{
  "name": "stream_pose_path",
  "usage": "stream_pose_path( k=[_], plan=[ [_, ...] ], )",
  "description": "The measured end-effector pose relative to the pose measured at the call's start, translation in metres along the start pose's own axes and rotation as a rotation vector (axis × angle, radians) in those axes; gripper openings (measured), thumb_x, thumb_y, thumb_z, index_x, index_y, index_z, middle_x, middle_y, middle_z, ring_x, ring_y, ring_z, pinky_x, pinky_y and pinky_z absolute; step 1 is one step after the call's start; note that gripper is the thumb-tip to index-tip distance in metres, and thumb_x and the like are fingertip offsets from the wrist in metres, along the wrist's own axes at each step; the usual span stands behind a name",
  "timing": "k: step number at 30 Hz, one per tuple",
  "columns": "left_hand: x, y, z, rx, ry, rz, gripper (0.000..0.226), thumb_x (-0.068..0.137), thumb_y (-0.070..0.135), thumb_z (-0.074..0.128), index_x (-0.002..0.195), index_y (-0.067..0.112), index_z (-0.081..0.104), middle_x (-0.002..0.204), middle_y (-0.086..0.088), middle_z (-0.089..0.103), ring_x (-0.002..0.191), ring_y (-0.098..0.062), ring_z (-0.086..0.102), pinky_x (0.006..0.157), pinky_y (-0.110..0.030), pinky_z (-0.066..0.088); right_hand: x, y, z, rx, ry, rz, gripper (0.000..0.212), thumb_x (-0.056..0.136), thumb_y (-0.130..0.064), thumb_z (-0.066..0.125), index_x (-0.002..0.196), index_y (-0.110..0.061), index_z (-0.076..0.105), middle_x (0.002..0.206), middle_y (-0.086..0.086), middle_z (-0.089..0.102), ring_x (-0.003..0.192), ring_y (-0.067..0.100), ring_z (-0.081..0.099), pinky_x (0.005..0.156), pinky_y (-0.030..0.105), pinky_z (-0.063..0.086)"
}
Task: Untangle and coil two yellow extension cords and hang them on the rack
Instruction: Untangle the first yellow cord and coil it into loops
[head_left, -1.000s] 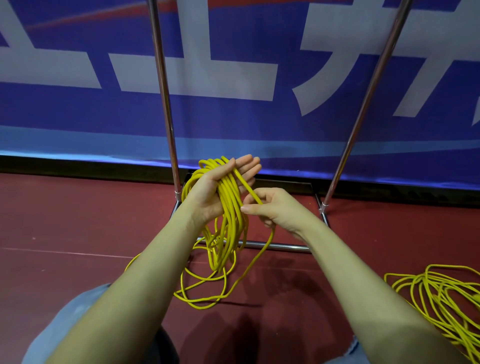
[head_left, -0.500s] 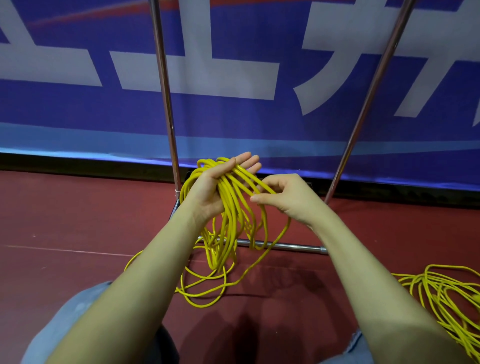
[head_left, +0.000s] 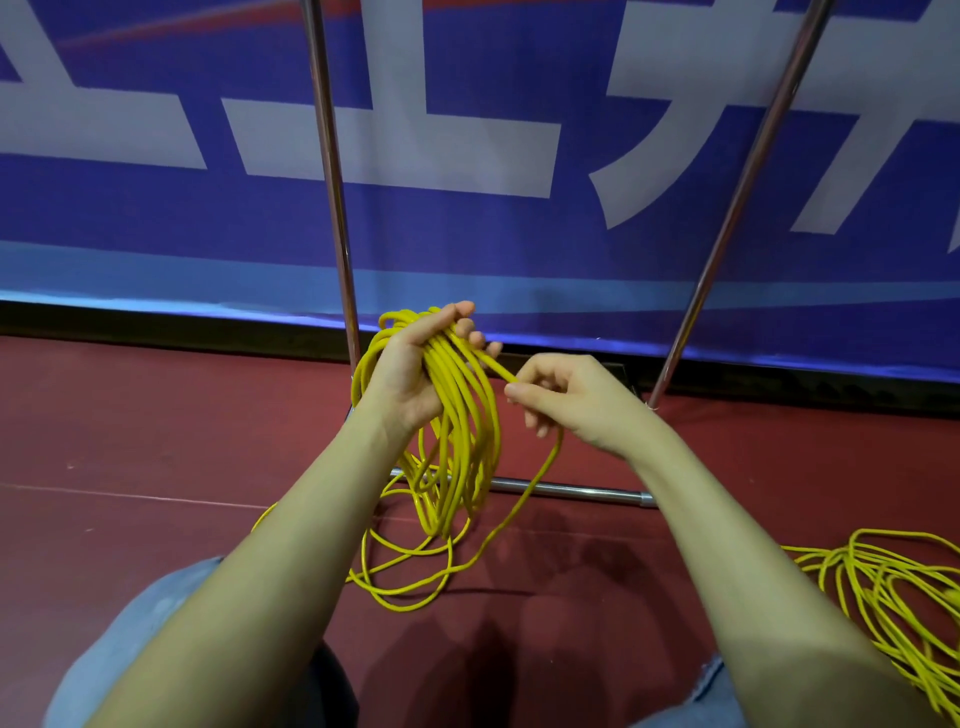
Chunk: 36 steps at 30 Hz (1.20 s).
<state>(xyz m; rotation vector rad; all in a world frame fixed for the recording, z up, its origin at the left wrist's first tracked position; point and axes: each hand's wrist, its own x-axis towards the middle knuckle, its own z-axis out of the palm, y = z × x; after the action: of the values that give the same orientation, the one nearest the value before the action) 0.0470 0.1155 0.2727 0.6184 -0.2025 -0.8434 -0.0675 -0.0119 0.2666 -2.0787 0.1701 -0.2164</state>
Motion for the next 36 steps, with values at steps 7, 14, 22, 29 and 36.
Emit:
stream_pose_path(
  k=[7, 14, 22, 29, 36],
  plan=[
    [0.001, 0.005, -0.004, -0.053, 0.008, 0.039, 0.032, 0.097, 0.019, 0.042, 0.071, 0.009, 0.058, 0.054, 0.000, 0.056, 0.054, -0.013, 0.062, 0.061, -0.027, 0.057, -0.002, -0.008, 0.010, 0.042, -0.075, -0.054, 0.030, 0.098, -0.015, 0.048, 0.070, -0.012, 0.058, 0.045, -0.014, 0.044, 0.042, 0.000, 0.036, 0.047, 0.010, 0.029],
    [0.000, 0.000, 0.002, -0.094, 0.029, 0.064, 0.013, 0.096, 0.009, 0.042, 0.092, 0.008, 0.054, 0.051, 0.001, 0.052, 0.035, -0.005, 0.041, 0.046, -0.017, 0.048, -0.002, -0.002, 0.014, 0.196, -0.101, 0.014, 0.032, 0.096, -0.024, 0.052, 0.068, -0.013, 0.062, 0.043, -0.007, 0.040, 0.042, 0.011, 0.032, 0.045, 0.024, 0.029],
    [0.007, 0.018, -0.004, -0.176, 0.003, 0.141, 0.022, 0.098, 0.014, 0.039, 0.083, 0.012, 0.054, 0.042, 0.008, 0.033, 0.035, -0.005, 0.033, 0.048, -0.018, 0.047, -0.004, 0.028, 0.006, 0.310, -0.129, 0.236, 0.031, 0.095, -0.022, 0.050, 0.068, -0.007, 0.057, 0.048, -0.003, 0.046, 0.047, 0.009, 0.044, 0.055, 0.021, 0.044],
    [0.006, 0.008, -0.006, 0.265, -0.025, 0.038, 0.036, 0.098, 0.022, 0.041, 0.063, 0.012, 0.043, 0.035, 0.007, 0.023, 0.030, -0.007, 0.024, 0.041, -0.017, 0.034, 0.011, 0.027, -0.009, 0.810, 0.337, 0.335, 0.030, 0.087, 0.007, 0.054, 0.071, -0.013, 0.040, 0.043, -0.006, 0.036, 0.033, 0.002, 0.022, 0.034, 0.013, 0.016],
    [0.001, -0.016, -0.003, 0.767, -0.178, 0.022, 0.031, 0.091, 0.019, 0.055, 0.062, 0.008, 0.049, 0.037, 0.002, 0.033, 0.035, -0.012, 0.028, 0.045, -0.023, 0.035, 0.012, -0.008, -0.028, 1.229, 0.403, 0.395, 0.019, 0.091, -0.014, 0.051, 0.075, -0.007, 0.044, 0.065, 0.010, 0.047, 0.043, 0.009, 0.030, 0.037, 0.016, 0.025]
  ],
)
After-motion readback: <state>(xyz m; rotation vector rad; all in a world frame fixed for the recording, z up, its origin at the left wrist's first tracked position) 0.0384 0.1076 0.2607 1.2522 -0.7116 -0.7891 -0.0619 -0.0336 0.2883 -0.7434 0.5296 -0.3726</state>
